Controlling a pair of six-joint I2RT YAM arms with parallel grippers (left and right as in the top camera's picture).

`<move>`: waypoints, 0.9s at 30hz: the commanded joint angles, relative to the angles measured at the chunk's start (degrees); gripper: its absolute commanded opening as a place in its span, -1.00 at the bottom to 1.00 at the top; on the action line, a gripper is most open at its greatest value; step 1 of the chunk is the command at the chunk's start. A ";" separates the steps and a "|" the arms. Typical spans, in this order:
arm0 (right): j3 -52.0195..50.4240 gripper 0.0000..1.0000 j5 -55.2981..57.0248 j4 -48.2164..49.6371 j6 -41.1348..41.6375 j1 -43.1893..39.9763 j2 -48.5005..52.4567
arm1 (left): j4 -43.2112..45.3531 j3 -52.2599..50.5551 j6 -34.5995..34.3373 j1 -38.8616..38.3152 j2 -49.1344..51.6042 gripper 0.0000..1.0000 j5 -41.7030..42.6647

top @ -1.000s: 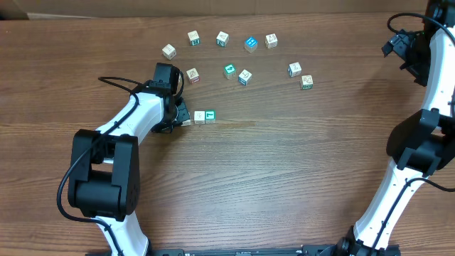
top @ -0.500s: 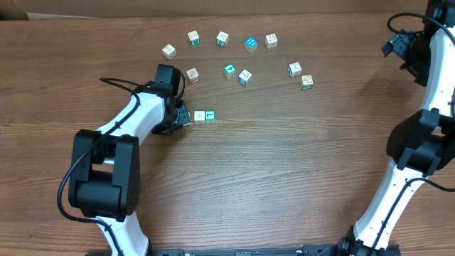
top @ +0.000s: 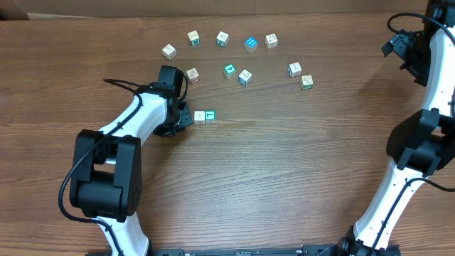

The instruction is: Form a horizontal line

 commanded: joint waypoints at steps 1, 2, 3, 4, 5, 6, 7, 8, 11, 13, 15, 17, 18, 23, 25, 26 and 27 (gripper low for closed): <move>-0.17 1.00 0.13 0.09 -0.22 -0.20 -0.96 | 0.46 -0.79 -1.20 -0.59 0.07 -0.91 2.54; -0.17 1.00 0.13 0.11 -0.22 -0.20 -0.96 | 0.50 -0.79 -1.18 -0.59 0.07 -0.91 2.54; -0.17 1.00 0.13 0.09 -0.22 -0.20 -0.96 | 0.59 -0.79 -1.18 -0.59 0.07 -0.90 2.54; -0.20 1.00 0.13 0.09 -0.22 -0.20 -0.96 | 0.63 -0.79 -1.18 -0.59 0.07 -0.91 2.54; -0.17 1.00 0.13 0.09 -0.22 -0.20 -0.96 | 0.79 -0.79 -1.18 -0.59 0.07 -0.91 2.51; -0.20 1.00 0.13 0.09 -0.22 -0.20 -0.96 | 0.83 -0.79 -1.18 -0.59 0.07 -0.91 2.51; -0.17 1.00 0.13 0.11 -0.22 -0.20 -0.96 | 0.83 -0.79 -1.18 -0.59 0.07 -0.91 2.51; -0.17 1.00 0.13 0.09 -0.22 -0.20 -0.96 | 0.79 -0.79 -1.18 -0.59 0.07 -0.91 2.54; -0.17 1.00 0.13 0.09 -0.22 -0.20 -0.96 | -0.66 -0.79 -1.18 -0.59 0.07 -0.91 2.58; -0.20 1.00 0.15 0.11 -0.22 -0.20 -0.96 | -1.40 -0.79 -1.18 -0.59 0.07 -0.91 2.60; -0.20 1.00 0.13 0.09 -0.20 -0.20 -0.96 | -1.90 -0.79 -1.18 -0.59 0.07 -0.92 2.82; -0.20 1.00 0.13 0.11 -0.22 -0.20 -0.96 | -2.56 -0.79 -1.18 -0.59 0.07 -0.91 3.45; -0.17 1.00 0.13 0.09 -0.22 -0.20 -0.96 | -2.89 -0.79 -1.18 -0.59 0.07 -0.91 3.65; -0.20 1.00 0.15 0.11 -0.22 -0.20 -0.96 | -2.36 -0.79 -1.20 -0.59 0.07 -0.91 3.63; -0.20 1.00 0.13 0.09 -0.22 -0.20 -0.96 | -2.03 -0.79 -1.20 -0.59 0.07 -0.91 3.63; -0.17 1.00 0.13 0.09 -0.22 -0.20 -0.96 | -2.01 -0.79 -1.20 -0.59 0.07 -0.91 3.63; -0.20 1.00 0.13 0.09 -0.22 -0.20 -0.96 | -2.01 -0.79 -1.20 -0.59 0.07 -0.91 3.61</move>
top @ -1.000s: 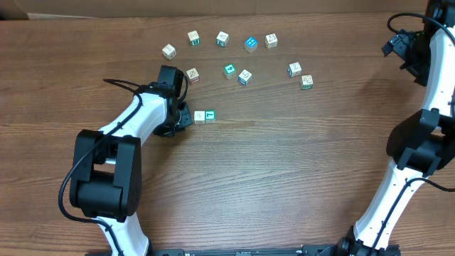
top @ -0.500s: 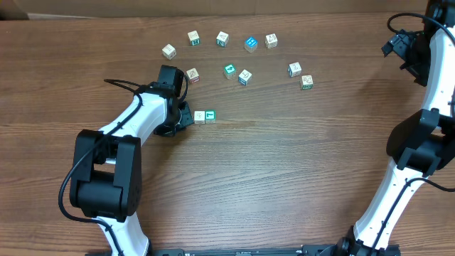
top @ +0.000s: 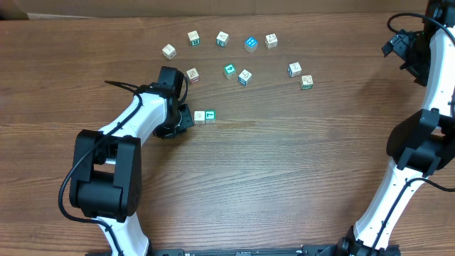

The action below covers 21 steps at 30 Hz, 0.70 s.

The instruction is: Form a horizontal line

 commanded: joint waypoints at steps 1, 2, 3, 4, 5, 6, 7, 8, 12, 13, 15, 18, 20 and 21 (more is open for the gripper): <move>-0.20 1.00 0.11 0.09 -0.24 -0.22 -0.96 | -0.04 -0.81 -1.20 -0.59 0.11 -0.91 1.29; -0.17 1.00 0.11 0.11 -0.24 -0.22 -0.96 | -0.04 -0.81 -1.20 -0.59 0.11 -0.91 1.29; -0.17 1.00 0.11 0.09 -0.24 -0.22 -0.96 | 0.00 -0.81 -1.20 -0.59 0.11 -0.91 1.20; -0.17 1.00 0.11 0.11 -0.24 -0.22 -0.96 | 0.04 -0.81 -1.20 -0.59 0.11 -0.91 1.03; -0.17 1.00 0.11 0.09 -0.22 -0.22 -0.96 | 0.07 -0.81 -1.20 -0.59 0.11 -0.91 0.85; -0.17 1.00 0.11 0.09 -0.24 -0.22 -0.96 | 0.15 -0.81 -1.18 -0.59 0.11 -0.91 0.81; -0.20 1.00 0.11 0.11 -0.22 -0.22 -0.96 | 0.17 -0.81 -1.18 -0.59 0.11 -0.92 0.81; -0.17 1.00 0.11 0.09 -0.22 -0.22 -0.96 | 0.20 -0.81 -1.18 -0.59 0.11 -0.91 0.74; -0.17 1.00 0.11 0.11 -0.24 -0.22 -0.96 | 0.20 -0.81 -1.18 -0.59 0.11 -0.90 -0.94; -0.20 1.00 0.11 0.09 -0.24 -0.22 -0.96 | 0.22 -0.81 -1.18 -0.59 0.11 -0.90 -1.62; -0.20 1.00 0.11 0.11 -0.24 -0.22 -0.96 | 0.46 -0.81 -1.18 -0.57 0.11 -0.89 -3.02; -0.17 1.00 0.11 0.11 -0.24 -0.22 -0.96 | 1.14 -0.81 -1.20 -0.46 0.11 -0.88 -5.01; -0.17 1.00 0.11 0.11 -0.24 -0.22 -0.96 | 1.77 -0.81 -1.20 -0.46 0.11 -0.88 -5.07; -0.17 1.00 0.11 0.11 -0.24 -0.22 -0.96 | 2.21 -0.81 -1.18 -0.46 0.11 -0.88 -5.07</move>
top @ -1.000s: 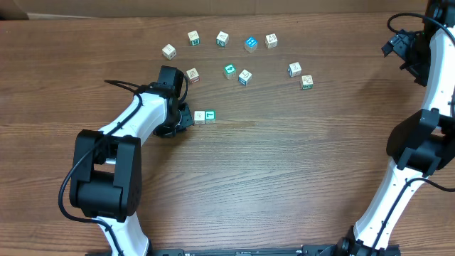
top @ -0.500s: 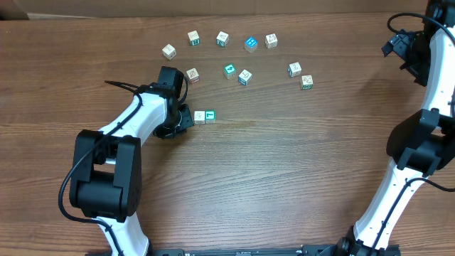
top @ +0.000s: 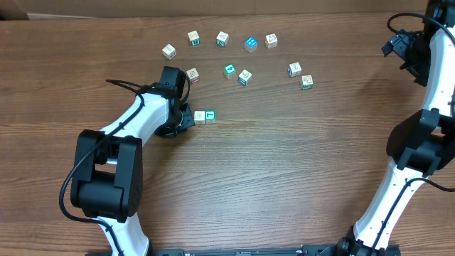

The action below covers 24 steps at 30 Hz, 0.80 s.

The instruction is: Form a horizontal line

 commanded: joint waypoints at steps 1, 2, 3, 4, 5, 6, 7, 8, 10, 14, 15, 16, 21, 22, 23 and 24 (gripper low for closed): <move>-0.20 1.00 0.13 0.11 -0.22 -0.20 -0.96 | 1.51 -0.79 -1.18 -0.09 0.11 -0.88 -2.80; -0.20 1.00 0.11 0.11 -0.22 -0.20 -0.96 | 1.92 -0.79 -1.18 -0.09 0.11 -0.88 -2.80; -0.20 1.00 0.11 0.11 -0.22 -0.20 -0.96 | 2.29 -0.79 -1.16 -0.09 0.11 -0.88 -2.82; -0.17 1.00 0.11 0.11 -0.22 -0.20 -0.96 | 2.54 -0.79 -1.16 -0.09 0.11 -0.87 -2.84; -0.20 1.00 0.13 0.09 -0.22 -0.20 -0.96 | 2.69 -0.79 -1.16 -0.09 0.11 -0.87 -2.84; -0.17 1.00 0.13 0.09 -0.22 -0.20 -0.96 | 2.71 -0.79 -1.18 -0.09 0.11 -0.87 -2.84; -0.20 1.00 0.11 0.11 -0.22 -0.20 -0.96 | 2.73 -0.79 -1.18 -0.09 0.11 -0.87 -2.82; -0.20 1.00 0.11 0.09 -0.22 -0.20 -0.96 | 2.82 -0.79 -1.18 -0.09 0.11 -0.87 -2.82; -0.17 1.00 0.11 0.09 -0.22 -0.20 -0.96 | 3.06 -0.79 -1.16 -0.09 0.11 -0.87 -2.84; -0.20 1.00 0.11 0.11 -0.20 -0.20 -0.96 | 3.34 -0.79 -1.16 -0.09 0.11 -0.86 -2.86; -0.17 1.00 0.11 0.11 -0.22 -0.20 -0.96 | 3.48 -0.79 -1.14 -0.09 0.11 -0.86 -2.91; -0.20 1.00 0.11 0.09 -0.20 -0.20 -0.96 | 3.56 -0.79 -1.16 -0.09 0.11 -0.86 -2.91; -0.17 1.00 0.11 0.09 -0.22 -0.20 -0.96 | 5.07 -0.79 -1.05 -0.09 0.11 -0.80 -3.23; -0.20 1.00 0.11 0.11 -0.22 -0.20 -0.96 | 5.42 -0.79 -0.68 -0.09 0.11 -0.80 -3.52; -0.20 1.00 0.13 0.11 -0.22 -0.20 -0.96 | 5.75 -0.79 -0.26 -0.09 0.11 -0.80 -3.78; -0.17 1.00 0.11 0.11 -0.22 -0.20 -0.96 | 5.92 -0.79 -0.22 -0.09 0.11 -0.79 -4.11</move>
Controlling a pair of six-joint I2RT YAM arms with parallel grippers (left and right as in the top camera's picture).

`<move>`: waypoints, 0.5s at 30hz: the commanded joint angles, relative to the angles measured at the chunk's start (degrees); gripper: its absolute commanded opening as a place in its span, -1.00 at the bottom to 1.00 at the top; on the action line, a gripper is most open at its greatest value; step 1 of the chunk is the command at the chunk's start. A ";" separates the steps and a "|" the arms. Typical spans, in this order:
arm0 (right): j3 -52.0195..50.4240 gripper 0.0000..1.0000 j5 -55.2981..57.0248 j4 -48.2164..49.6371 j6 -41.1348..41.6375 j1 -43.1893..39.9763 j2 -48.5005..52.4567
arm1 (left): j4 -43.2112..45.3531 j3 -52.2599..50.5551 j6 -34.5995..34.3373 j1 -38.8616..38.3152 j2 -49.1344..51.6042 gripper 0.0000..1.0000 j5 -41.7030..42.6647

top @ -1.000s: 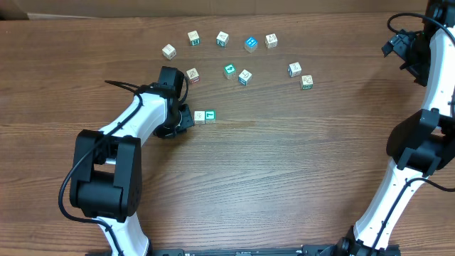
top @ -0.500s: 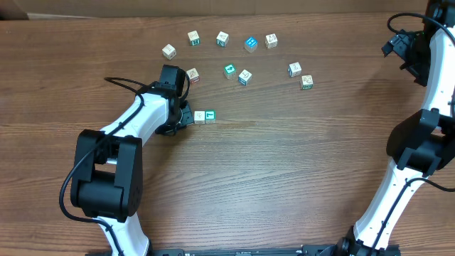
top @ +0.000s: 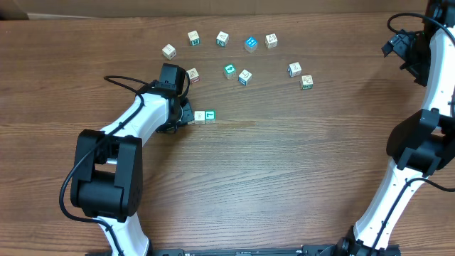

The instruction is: Form a horizontal line

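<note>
Two small cubes, a pale one (top: 200, 116) and a teal one (top: 210, 115), sit side by side mid-table in a short row. My left gripper (top: 185, 116) lies just left of the pale cube, its fingers hidden under the wrist. Other loose cubes lie further back: one at the left (top: 168, 51), a blue one (top: 251, 44), a teal one (top: 229, 70), one right beside my left wrist (top: 192, 75) and several more. My right gripper (top: 389, 48) is raised at the far right edge, away from all cubes.
The wooden table (top: 284, 171) carries both arm bases at its near edge. A black cable (top: 121, 83) loops off the left arm. The right arm column (top: 416, 142) stands along the right side.
My left gripper has shifted slightly up and to the right, closer to the pale cube. The cubes and the right arm have not moved.
Across all earlier moments my left gripper stayed just left of the two-cube row, with only small wrist shifts. The pair of cubes and the loose cubes behind kept their places. The right arm stayed raised at the far right throughout.
</note>
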 commanded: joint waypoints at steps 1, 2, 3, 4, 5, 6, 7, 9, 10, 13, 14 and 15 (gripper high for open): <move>-0.17 1.00 0.13 0.13 -0.20 -0.20 -0.96 | 0.59 -0.72 -0.26 -0.11 0.11 -0.79 -2.16; -0.17 1.00 0.11 0.11 -0.20 -0.20 -0.96 | 0.63 -0.72 -0.26 -0.11 0.11 -0.79 -2.21; -0.17 1.00 0.13 0.11 -0.20 -0.20 -0.96 | 0.76 -0.72 -0.26 -0.11 0.11 -0.80 -2.21; -0.20 1.00 0.13 0.13 -0.17 -0.20 -0.96 | 0.81 -0.72 -0.26 -0.11 0.11 -0.80 -2.23; -0.20 1.00 0.11 0.13 -0.20 -0.20 -0.96 | 0.87 -0.72 -0.20 -0.11 0.11 -0.80 -2.23; -0.17 1.00 0.13 0.11 -0.20 -0.20 -0.96 | 1.05 -0.72 -0.11 -0.11 0.11 -0.80 -2.23; -0.17 1.00 0.11 0.11 -0.17 -0.20 -0.96 | 1.27 -0.72 -0.04 -0.11 0.11 -0.80 -2.27; -0.17 1.00 0.11 0.13 -0.20 -0.20 -0.96 | 1.88 -0.72 0.61 -0.11 0.11 -0.79 -2.27; -0.20 1.00 0.11 0.11 -0.20 -0.20 -0.96 | 2.21 -0.72 1.11 -0.11 0.11 -0.80 -2.27; -0.20 1.00 0.11 0.13 -0.20 -0.20 -0.96 | 3.10 -0.72 1.84 -0.11 0.11 -0.79 -2.97; -0.20 1.00 0.11 0.13 -0.20 -0.20 -0.96 | 3.30 -0.72 1.81 -0.11 0.11 -0.79 -3.41; -0.20 1.00 0.11 0.11 -0.20 -0.20 -0.96 | 3.54 -0.72 1.84 -0.11 0.11 -0.79 -3.78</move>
